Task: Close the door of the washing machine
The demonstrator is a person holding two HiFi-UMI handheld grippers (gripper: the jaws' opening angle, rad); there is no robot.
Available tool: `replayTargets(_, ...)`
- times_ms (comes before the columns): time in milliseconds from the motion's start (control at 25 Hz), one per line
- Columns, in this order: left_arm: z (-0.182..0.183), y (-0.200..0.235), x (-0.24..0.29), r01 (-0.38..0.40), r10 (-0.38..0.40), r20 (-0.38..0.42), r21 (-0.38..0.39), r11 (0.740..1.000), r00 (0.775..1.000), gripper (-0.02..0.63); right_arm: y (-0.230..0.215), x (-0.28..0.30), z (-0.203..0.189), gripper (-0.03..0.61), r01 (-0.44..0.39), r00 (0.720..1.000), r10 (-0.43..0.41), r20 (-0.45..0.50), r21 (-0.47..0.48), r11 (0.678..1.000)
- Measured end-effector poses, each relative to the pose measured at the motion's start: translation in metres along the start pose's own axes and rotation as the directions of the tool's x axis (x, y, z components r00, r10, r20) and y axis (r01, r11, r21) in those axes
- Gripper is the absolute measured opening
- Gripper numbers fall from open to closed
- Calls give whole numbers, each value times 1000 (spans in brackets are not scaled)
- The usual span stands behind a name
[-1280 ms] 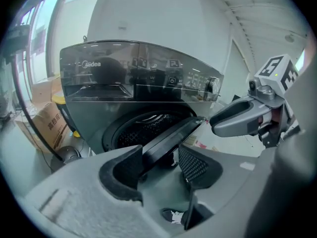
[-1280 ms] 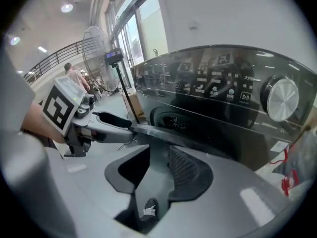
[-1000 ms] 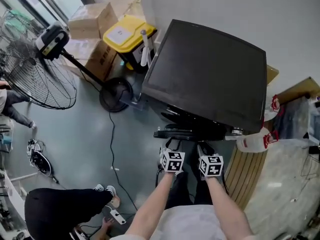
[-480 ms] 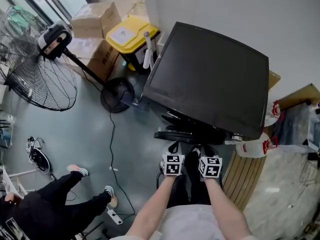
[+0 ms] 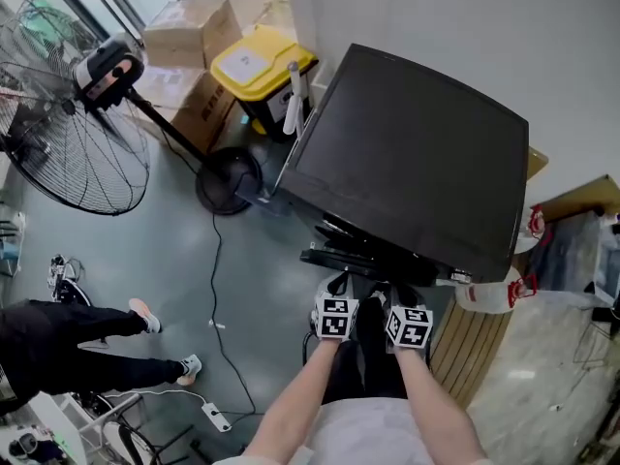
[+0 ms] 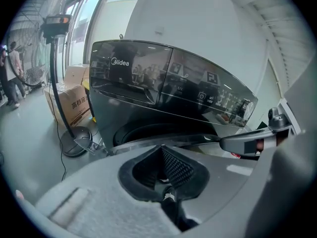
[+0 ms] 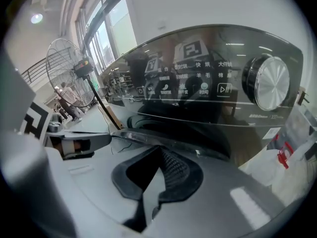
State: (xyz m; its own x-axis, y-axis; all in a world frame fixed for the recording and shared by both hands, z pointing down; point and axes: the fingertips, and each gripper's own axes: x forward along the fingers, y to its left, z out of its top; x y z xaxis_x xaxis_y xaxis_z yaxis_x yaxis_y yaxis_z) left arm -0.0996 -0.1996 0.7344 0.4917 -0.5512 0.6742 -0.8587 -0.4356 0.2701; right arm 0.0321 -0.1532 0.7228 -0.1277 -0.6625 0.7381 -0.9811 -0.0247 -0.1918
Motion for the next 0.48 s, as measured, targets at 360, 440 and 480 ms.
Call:
replayTargets(360,15,-2,17,34,-34,2,-25,999,999,-3,-7,6,12,0,-4,1000,3,16,48,999)
replayTargets(440,18,-2,22,42,-42,-5,-13,999,999,-3,-9,8,16,0,-2,1000,1,15,49,999)
replayTargets(480,19,-2,24,44,-44,-9,-8,999,999,-3,-9,9,17,0,-2,1000,2,13,52,999)
